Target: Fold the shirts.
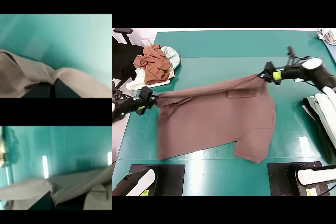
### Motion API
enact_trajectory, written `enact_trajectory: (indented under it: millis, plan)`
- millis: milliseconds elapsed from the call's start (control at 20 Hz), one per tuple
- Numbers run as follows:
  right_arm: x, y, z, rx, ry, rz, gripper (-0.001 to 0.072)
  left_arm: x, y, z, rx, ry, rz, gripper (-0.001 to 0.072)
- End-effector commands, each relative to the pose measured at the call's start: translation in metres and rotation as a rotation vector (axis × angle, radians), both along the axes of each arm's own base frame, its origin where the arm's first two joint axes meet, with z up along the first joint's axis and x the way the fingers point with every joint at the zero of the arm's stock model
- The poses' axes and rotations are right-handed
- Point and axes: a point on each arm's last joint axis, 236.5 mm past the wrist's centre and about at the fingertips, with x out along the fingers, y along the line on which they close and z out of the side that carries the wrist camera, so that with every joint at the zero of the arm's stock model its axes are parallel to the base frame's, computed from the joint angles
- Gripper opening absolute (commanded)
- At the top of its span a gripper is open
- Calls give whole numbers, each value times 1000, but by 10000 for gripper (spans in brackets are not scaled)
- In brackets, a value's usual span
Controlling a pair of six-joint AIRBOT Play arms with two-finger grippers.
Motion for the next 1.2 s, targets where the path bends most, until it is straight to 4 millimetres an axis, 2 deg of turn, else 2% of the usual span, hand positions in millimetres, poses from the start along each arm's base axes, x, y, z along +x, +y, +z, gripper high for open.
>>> enact_trajectory:
  millis: [0, 200, 450, 500, 550, 600, 650, 700, 850, 1000, 1100, 1150]
  plan:
    - [30, 23, -43, 4, 49, 76, 19, 16, 28, -27, 76, -43, 121, 28]
    - [67, 12, -31, -3, -22, 56, 20, 29, 40, -36, 94, -41, 151, 29]
    - [107, 9, -15, -8, -119, 30, 27, 56, 55, -17, 159, -101, 153, 29]
    - [113, 11, -14, -8, -132, 31, 72, 60, 56, -15, 160, -105, 154, 30]
    - [117, 14, -14, -7, -141, 36, 181, 64, 57, -14, 160, -106, 153, 30]
    - [122, 14, -15, -6, -147, 37, 264, 68, 58, -14, 159, -106, 153, 96]
    - [125, 15, -16, -6, -152, 38, 306, 72, 59, -14, 157, -106, 154, 351]
    - [126, 15, -16, -6, -155, 39, 343, 76, 59, -11, 157, -112, 153, 489]
    - [120, 15, -14, -4, -141, 61, 343, 84, 60, 1, 180, -136, 133, 494]
    - [97, 13, -4, -25, -138, 171, 343, 92, 45, 29, 230, -154, 3, 494]
    - [67, -2, -6, -90, -69, 268, 343, 90, 23, 47, 297, -142, -185, 494]
    - [48, -13, -12, -144, -15, 324, 343, 80, 10, 46, 314, -96, -288, 493]
